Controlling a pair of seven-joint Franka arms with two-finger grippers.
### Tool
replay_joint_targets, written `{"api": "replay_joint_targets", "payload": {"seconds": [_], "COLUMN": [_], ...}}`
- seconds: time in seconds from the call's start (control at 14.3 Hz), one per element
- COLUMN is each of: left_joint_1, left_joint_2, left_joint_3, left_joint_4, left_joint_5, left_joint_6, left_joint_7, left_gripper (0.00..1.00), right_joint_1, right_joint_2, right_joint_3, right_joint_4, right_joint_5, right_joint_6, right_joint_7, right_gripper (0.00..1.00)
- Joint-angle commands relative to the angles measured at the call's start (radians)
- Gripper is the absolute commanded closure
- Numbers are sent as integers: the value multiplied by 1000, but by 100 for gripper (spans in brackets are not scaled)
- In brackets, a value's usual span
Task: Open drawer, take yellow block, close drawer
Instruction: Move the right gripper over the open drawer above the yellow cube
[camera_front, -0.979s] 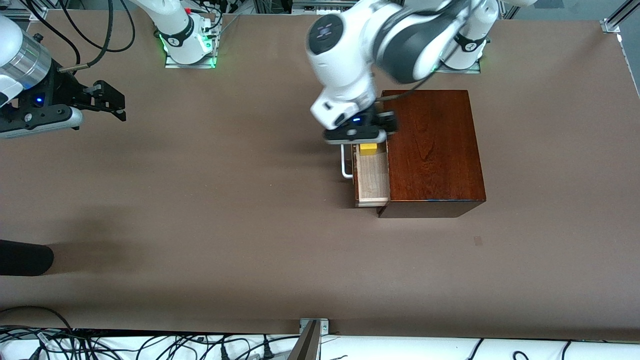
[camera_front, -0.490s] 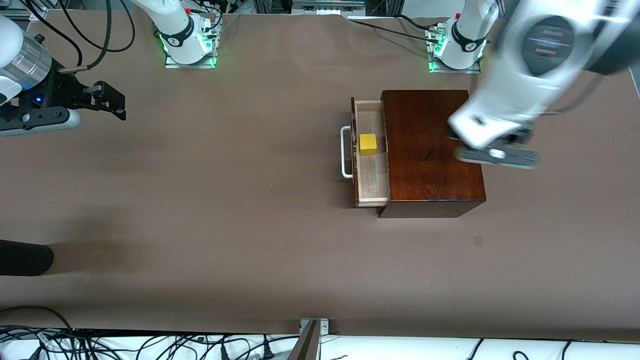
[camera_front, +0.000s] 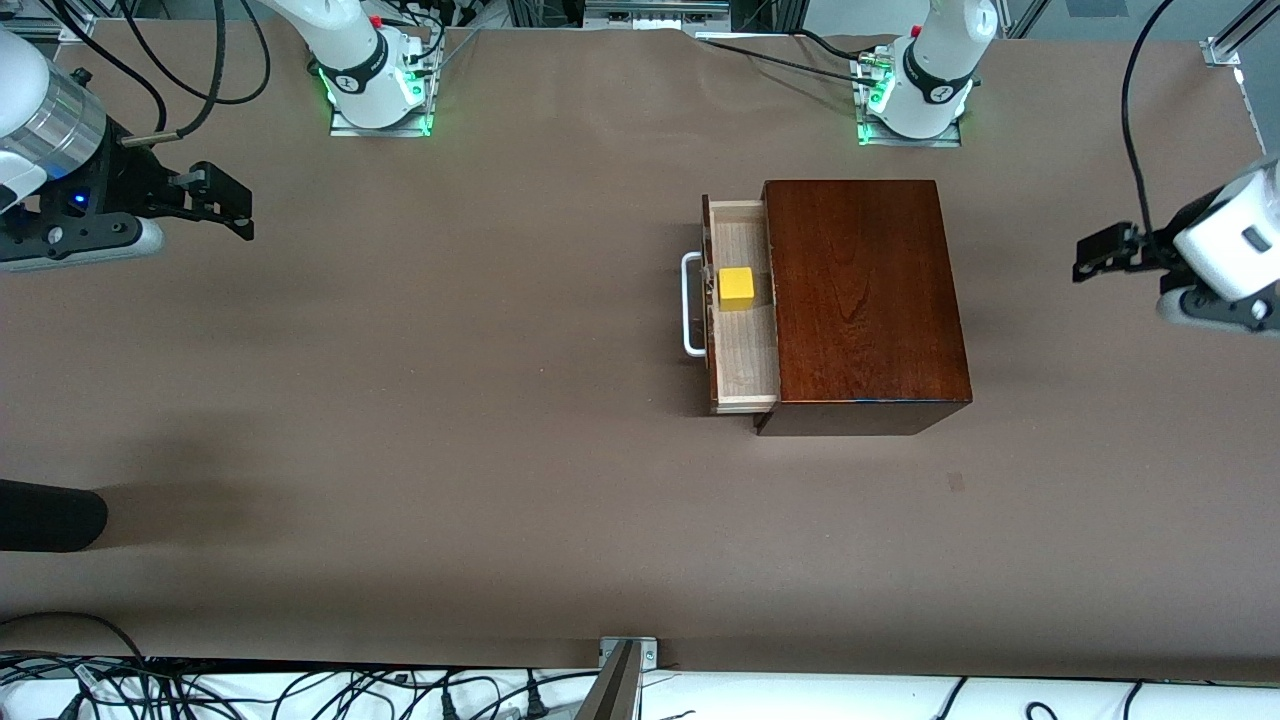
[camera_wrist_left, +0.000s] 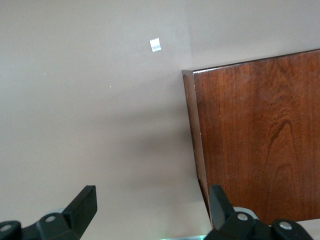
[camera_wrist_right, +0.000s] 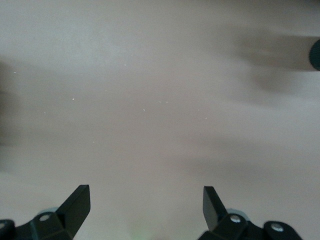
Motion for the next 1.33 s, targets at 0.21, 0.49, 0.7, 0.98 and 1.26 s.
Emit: {"api": "replay_joint_targets", "payload": {"seconds": [0.21,0.49,0.7,0.98,1.26], "left_joint_1": [-39,-39,-42,-40,-34], "left_joint_2": [-183,-186,-163,-163,-161], "left_joint_3": [28,27,7,5,7], "left_joint_4": [-248,-233,-179,-179,-179], "left_joint_5": [-31,-28,-22,-22,-22], "left_joint_6": [200,189,139,137,128], "left_joint_7": [-199,-194,-194,-192,-192], "left_gripper": [0,0,0,0,0], "right_joint_1": [19,105,189,342,471], "right_joint_2": [88,95,158,334,520], "right_joint_3": [18,162,278,311,309], "right_joint_4": [8,10,23,120,279], "right_joint_5": [47,56,55,52,-24], "right_joint_6": [-69,-30,125,325,431], "right_joint_7": [-98,-294,-295,-300,-384], "right_gripper": [0,0,0,0,0]}}
